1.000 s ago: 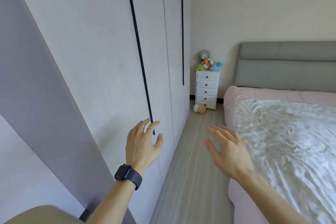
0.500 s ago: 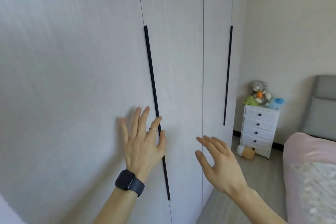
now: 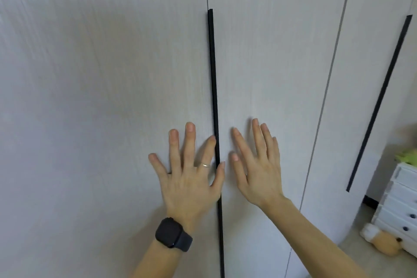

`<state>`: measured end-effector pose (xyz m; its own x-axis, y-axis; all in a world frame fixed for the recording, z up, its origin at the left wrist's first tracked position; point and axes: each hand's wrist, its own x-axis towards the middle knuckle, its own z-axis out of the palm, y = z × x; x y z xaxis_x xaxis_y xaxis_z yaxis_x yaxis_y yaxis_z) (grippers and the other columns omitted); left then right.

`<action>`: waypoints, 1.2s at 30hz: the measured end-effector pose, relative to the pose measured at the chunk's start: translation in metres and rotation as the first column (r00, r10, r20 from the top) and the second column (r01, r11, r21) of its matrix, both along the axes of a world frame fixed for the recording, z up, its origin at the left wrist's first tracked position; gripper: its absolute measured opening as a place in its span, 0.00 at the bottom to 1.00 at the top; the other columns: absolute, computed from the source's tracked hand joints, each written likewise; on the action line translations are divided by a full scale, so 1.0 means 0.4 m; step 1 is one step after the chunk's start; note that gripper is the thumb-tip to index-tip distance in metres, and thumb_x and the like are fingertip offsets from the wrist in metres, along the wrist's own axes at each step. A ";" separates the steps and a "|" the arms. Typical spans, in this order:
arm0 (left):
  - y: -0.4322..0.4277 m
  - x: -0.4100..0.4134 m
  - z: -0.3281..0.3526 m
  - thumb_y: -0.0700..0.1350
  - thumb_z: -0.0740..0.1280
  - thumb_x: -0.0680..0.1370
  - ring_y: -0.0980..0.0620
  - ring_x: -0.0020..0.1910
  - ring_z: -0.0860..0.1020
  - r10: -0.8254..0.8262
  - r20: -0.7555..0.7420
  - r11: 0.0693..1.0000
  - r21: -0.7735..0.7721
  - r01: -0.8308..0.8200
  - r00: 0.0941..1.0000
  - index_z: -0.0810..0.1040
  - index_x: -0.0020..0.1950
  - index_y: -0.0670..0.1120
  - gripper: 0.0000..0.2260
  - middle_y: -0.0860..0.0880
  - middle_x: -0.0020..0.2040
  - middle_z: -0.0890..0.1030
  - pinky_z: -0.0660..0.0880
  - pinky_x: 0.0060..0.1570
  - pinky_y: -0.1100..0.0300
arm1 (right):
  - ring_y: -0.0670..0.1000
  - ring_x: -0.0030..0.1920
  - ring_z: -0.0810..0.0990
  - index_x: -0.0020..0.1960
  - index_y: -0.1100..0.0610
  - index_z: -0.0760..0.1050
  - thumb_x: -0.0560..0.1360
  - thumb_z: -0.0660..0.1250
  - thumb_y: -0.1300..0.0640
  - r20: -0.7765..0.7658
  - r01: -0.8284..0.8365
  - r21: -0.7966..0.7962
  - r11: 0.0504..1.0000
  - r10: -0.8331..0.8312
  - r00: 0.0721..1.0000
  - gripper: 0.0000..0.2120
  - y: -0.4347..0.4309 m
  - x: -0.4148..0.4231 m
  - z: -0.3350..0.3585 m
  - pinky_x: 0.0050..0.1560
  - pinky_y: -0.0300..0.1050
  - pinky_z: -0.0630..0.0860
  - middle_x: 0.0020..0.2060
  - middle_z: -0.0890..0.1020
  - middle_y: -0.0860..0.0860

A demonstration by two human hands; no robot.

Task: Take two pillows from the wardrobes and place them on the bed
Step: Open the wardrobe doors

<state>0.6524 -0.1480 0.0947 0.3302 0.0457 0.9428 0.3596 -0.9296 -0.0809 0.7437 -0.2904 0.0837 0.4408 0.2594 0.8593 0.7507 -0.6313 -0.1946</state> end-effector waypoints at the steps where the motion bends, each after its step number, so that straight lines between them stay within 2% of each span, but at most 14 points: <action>1: -0.006 0.013 -0.008 0.62 0.65 0.77 0.38 0.79 0.55 -0.002 0.032 1.000 -0.014 0.003 0.999 0.78 0.67 0.52 0.23 0.42 0.78 0.62 0.44 0.71 0.29 | 0.59 0.81 0.51 0.79 0.47 0.60 0.83 0.57 0.50 0.041 -0.004 -0.003 1.000 0.005 0.999 0.25 0.009 0.034 -0.006 0.74 0.67 0.57 0.80 0.54 0.58; 3: -0.017 0.043 -0.025 0.61 0.67 0.75 0.37 0.79 0.53 -0.005 0.078 1.000 -0.022 0.006 0.997 0.79 0.60 0.50 0.19 0.41 0.78 0.61 0.45 0.71 0.28 | 0.62 0.80 0.53 0.79 0.48 0.59 0.83 0.53 0.47 0.145 -0.033 0.015 0.999 0.031 0.989 0.24 0.027 0.097 -0.029 0.74 0.70 0.56 0.79 0.56 0.60; 5: -0.027 0.068 -0.045 0.59 0.68 0.75 0.37 0.80 0.50 -0.002 0.094 1.000 -0.030 0.005 0.996 0.76 0.56 0.48 0.17 0.41 0.78 0.59 0.44 0.71 0.28 | 0.63 0.79 0.54 0.79 0.48 0.58 0.83 0.52 0.46 0.250 -0.073 0.042 0.996 0.060 0.966 0.25 0.045 0.149 -0.051 0.74 0.71 0.55 0.79 0.56 0.60; 8: -0.038 0.082 -0.074 0.56 0.69 0.75 0.35 0.79 0.49 -0.006 0.093 1.000 -0.029 0.008 0.996 0.74 0.51 0.46 0.15 0.39 0.77 0.61 0.44 0.70 0.27 | 0.60 0.80 0.51 0.80 0.46 0.56 0.82 0.51 0.45 0.358 -0.130 0.100 0.987 0.086 0.930 0.27 0.070 0.198 -0.072 0.73 0.71 0.53 0.81 0.52 0.56; 10: -0.036 0.083 -0.080 0.54 0.69 0.76 0.33 0.79 0.49 0.000 0.084 1.000 -0.028 0.002 0.996 0.72 0.50 0.45 0.14 0.39 0.79 0.59 0.44 0.69 0.26 | 0.58 0.80 0.52 0.80 0.46 0.57 0.82 0.51 0.44 0.393 -0.146 0.126 0.981 0.085 0.916 0.27 0.084 0.216 -0.081 0.72 0.71 0.54 0.81 0.53 0.55; 12: -0.042 0.083 -0.076 0.52 0.66 0.78 0.31 0.78 0.49 0.013 0.077 0.999 -0.036 -0.010 0.997 0.72 0.50 0.45 0.11 0.39 0.80 0.55 0.44 0.69 0.25 | 0.58 0.80 0.53 0.79 0.46 0.58 0.81 0.53 0.44 0.404 -0.171 0.138 0.976 0.103 0.909 0.27 0.088 0.223 -0.090 0.73 0.69 0.53 0.81 0.55 0.55; 18: -0.114 0.084 -0.077 0.45 0.60 0.82 0.27 0.77 0.50 0.115 0.011 0.979 -0.172 -0.112 0.993 0.71 0.50 0.41 0.07 0.34 0.77 0.56 0.50 0.69 0.24 | 0.57 0.80 0.54 0.78 0.44 0.62 0.79 0.59 0.42 0.404 -0.232 0.125 0.965 0.164 0.900 0.28 0.076 0.228 -0.094 0.75 0.65 0.50 0.80 0.56 0.54; 24: -0.149 0.065 -0.066 0.45 0.63 0.81 0.28 0.77 0.50 0.211 -0.085 0.940 -0.257 -0.226 0.974 0.75 0.49 0.37 0.10 0.35 0.78 0.55 0.55 0.69 0.26 | 0.55 0.80 0.54 0.78 0.42 0.62 0.78 0.61 0.41 0.389 -0.236 0.125 0.964 0.171 0.905 0.29 0.069 0.225 -0.098 0.75 0.65 0.51 0.80 0.57 0.53; 30: -0.173 0.056 -0.055 0.44 0.65 0.80 0.32 0.79 0.49 0.258 -0.149 0.907 -0.304 -0.292 0.955 0.75 0.46 0.38 0.09 0.35 0.79 0.56 0.58 0.69 0.27 | 0.54 0.80 0.53 0.78 0.41 0.61 0.78 0.62 0.41 0.376 -0.243 0.138 0.960 0.176 0.910 0.29 0.069 0.225 -0.100 0.75 0.64 0.51 0.79 0.60 0.52; 36: -0.165 0.034 -0.085 0.45 0.70 0.78 0.36 0.80 0.49 0.236 -0.183 0.876 -0.386 -0.290 0.954 0.77 0.46 0.39 0.09 0.38 0.80 0.55 0.61 0.70 0.31 | 0.54 0.81 0.52 0.78 0.41 0.60 0.79 0.62 0.41 0.350 -0.230 0.042 0.972 0.202 0.915 0.29 0.090 0.224 -0.140 0.75 0.64 0.50 0.79 0.59 0.52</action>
<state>0.6659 -0.2139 0.0606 0.3670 0.5148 0.7748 0.6075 -0.7634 0.2195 0.8335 -0.2545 0.0276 0.0584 0.2387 0.9693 0.8967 -0.4394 0.0542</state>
